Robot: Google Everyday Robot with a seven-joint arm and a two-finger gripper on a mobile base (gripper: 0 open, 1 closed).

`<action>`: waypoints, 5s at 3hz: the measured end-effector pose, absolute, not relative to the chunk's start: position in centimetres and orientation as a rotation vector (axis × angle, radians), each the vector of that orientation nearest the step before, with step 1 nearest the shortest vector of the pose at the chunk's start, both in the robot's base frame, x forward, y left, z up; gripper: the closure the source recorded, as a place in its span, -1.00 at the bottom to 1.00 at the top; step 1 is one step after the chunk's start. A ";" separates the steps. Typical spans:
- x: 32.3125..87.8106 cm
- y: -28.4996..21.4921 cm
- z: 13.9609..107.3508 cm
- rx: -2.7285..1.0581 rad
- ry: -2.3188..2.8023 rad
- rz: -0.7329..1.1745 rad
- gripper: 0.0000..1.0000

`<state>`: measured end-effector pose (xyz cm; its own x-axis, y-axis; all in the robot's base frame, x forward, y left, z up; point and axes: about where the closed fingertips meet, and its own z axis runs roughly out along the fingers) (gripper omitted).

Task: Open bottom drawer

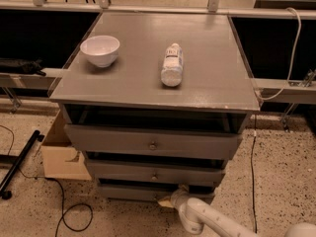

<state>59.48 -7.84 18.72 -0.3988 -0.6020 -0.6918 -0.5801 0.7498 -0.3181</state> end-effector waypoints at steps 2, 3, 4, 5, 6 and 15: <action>59.6 -10.7 17.7 -0.845 2.154 -0.051 -1.00; 59.6 -10.7 17.7 -0.845 2.154 -0.051 -1.00; 59.6 -10.7 17.7 -0.845 2.154 -0.051 -0.62; 59.6 -10.7 17.7 -0.845 2.154 -0.051 -0.15; 59.6 -10.7 17.7 -0.845 2.154 -0.051 0.46; 54.7 -10.7 17.5 -0.742 2.194 0.042 1.00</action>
Offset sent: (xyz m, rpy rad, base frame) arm 0.0008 -0.0313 -0.0122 -0.0030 0.0255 -0.0573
